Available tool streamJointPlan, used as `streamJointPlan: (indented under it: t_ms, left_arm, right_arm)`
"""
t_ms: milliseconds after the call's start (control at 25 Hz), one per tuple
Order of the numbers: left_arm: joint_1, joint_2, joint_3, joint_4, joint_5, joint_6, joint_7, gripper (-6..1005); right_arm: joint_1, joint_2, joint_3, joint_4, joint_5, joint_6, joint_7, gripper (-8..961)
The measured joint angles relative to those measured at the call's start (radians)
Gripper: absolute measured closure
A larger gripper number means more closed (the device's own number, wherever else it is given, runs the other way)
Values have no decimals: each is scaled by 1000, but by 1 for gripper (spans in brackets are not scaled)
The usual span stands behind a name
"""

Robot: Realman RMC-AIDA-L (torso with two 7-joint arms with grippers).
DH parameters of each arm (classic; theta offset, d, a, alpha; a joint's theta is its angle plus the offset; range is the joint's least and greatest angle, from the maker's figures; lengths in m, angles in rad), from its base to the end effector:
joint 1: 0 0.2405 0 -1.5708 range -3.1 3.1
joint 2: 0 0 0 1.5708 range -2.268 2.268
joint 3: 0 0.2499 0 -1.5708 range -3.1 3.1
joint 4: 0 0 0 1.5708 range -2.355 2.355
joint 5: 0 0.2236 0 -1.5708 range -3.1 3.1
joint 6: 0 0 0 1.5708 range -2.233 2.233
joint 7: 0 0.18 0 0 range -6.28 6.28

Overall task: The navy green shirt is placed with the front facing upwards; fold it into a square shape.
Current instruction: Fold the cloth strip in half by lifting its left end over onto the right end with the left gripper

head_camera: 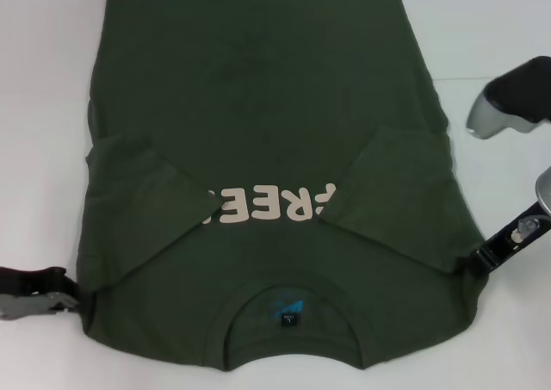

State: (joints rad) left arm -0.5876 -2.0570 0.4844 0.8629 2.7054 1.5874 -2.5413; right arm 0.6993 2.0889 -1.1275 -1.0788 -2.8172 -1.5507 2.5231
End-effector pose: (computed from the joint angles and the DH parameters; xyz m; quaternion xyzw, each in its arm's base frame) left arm -0.3348 0.3383 0.0156 -0.6983 -0.7022 -0.0211 0.1371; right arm 0.2519 0.3853 -0.0113 -0.8570 0.4242 -0.2253 0.1869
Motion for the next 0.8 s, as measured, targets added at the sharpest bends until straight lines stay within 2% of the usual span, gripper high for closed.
streamJointPlan:
  t_ms: [120, 400, 600, 800]
  left_arm:
    - [5, 5, -52, -29, -42, 2, 131, 970]
    - [42, 18, -235, -91, -146, 50, 528, 970]
    - [75, 13, -257, -92, -184, 102, 739, 970]
    - [96, 9, -256, -100, -183, 116, 823, 969]
  right_arm:
    - [-31, 0, 77, -13, 48, -3, -67, 918]
    - [-179, -2, 298, -26, 268, -3, -317, 919]
    - [-284, -3, 453, 42, 459, -10, -530, 919]
    - [-361, -3, 584, 163, 611, -44, -807, 919]
